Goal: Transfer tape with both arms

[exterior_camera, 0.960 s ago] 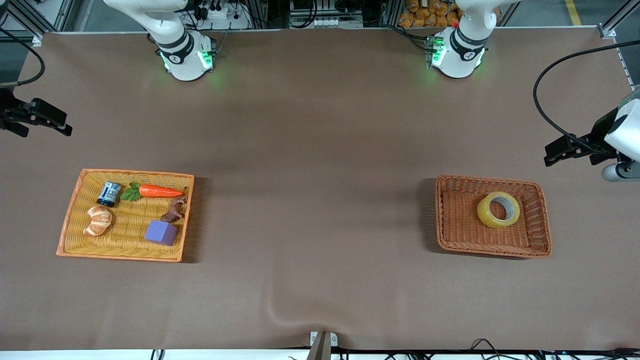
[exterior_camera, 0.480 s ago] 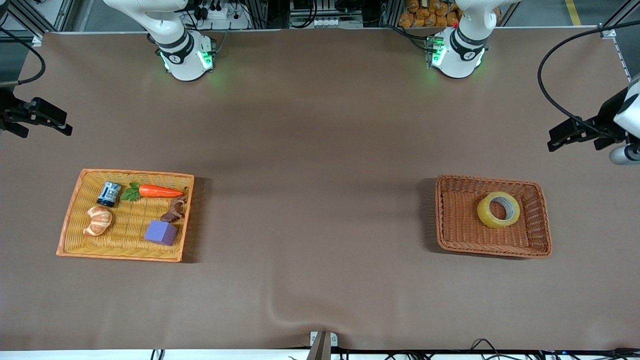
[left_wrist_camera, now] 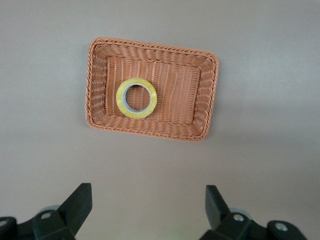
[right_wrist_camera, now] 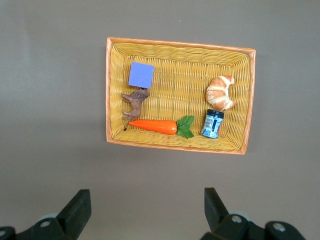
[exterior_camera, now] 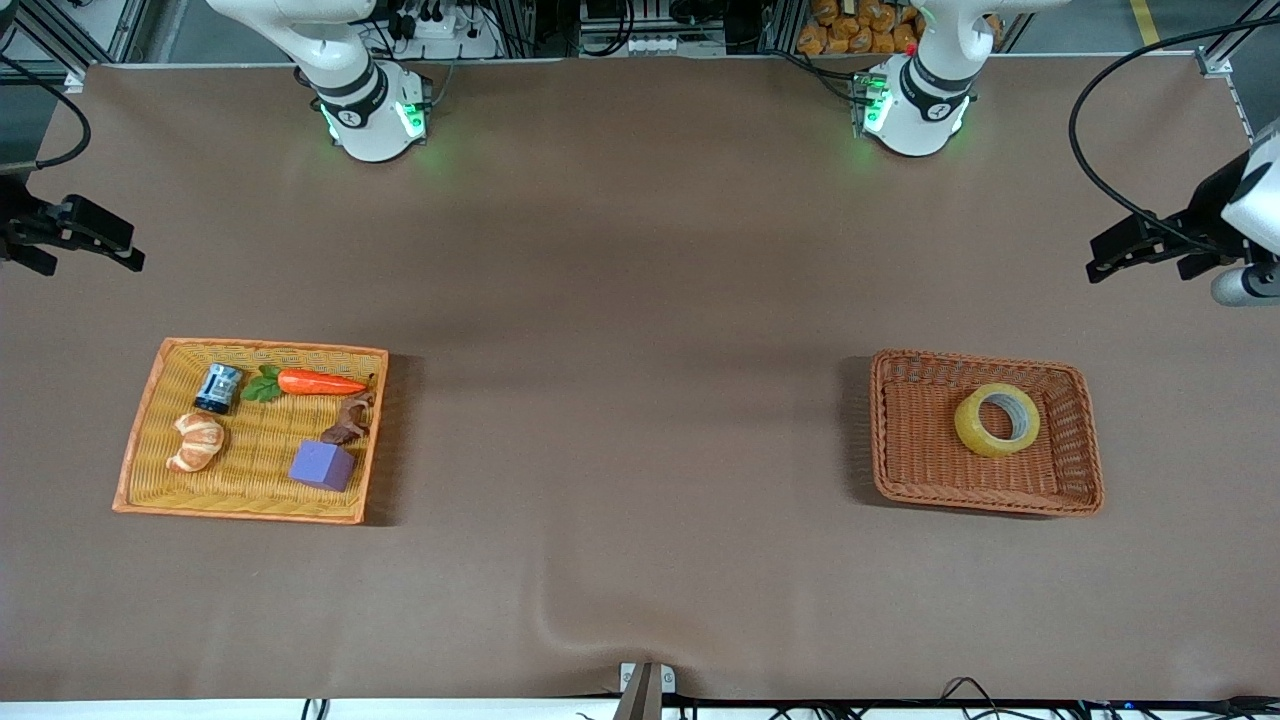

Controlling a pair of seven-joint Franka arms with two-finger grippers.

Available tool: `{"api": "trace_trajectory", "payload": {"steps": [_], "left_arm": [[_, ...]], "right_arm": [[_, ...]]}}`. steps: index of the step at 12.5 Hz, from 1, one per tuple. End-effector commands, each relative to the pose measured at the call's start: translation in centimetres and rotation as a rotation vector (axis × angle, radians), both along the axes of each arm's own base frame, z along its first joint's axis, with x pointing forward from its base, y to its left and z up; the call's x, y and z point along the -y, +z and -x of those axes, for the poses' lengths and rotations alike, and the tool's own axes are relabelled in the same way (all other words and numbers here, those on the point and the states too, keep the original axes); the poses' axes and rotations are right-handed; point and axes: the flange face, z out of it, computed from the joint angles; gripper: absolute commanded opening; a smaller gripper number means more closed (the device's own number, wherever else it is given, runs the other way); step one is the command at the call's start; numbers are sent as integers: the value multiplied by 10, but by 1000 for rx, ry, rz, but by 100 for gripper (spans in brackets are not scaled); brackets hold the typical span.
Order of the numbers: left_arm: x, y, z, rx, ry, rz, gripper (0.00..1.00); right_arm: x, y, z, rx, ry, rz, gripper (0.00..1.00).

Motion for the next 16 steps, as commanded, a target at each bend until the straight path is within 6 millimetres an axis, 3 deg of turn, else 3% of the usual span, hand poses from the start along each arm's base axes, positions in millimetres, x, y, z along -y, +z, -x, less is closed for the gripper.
{"api": "trace_trajectory", "payload": {"steps": [1,16], "left_arm": [[0,6,8,7,-4,6,100],[-3,19,11,-17,-35,-1,100]], "right_arm": [[3,6,3,4,8,9,100],[5,5,3,-1,7,9,100]]}}
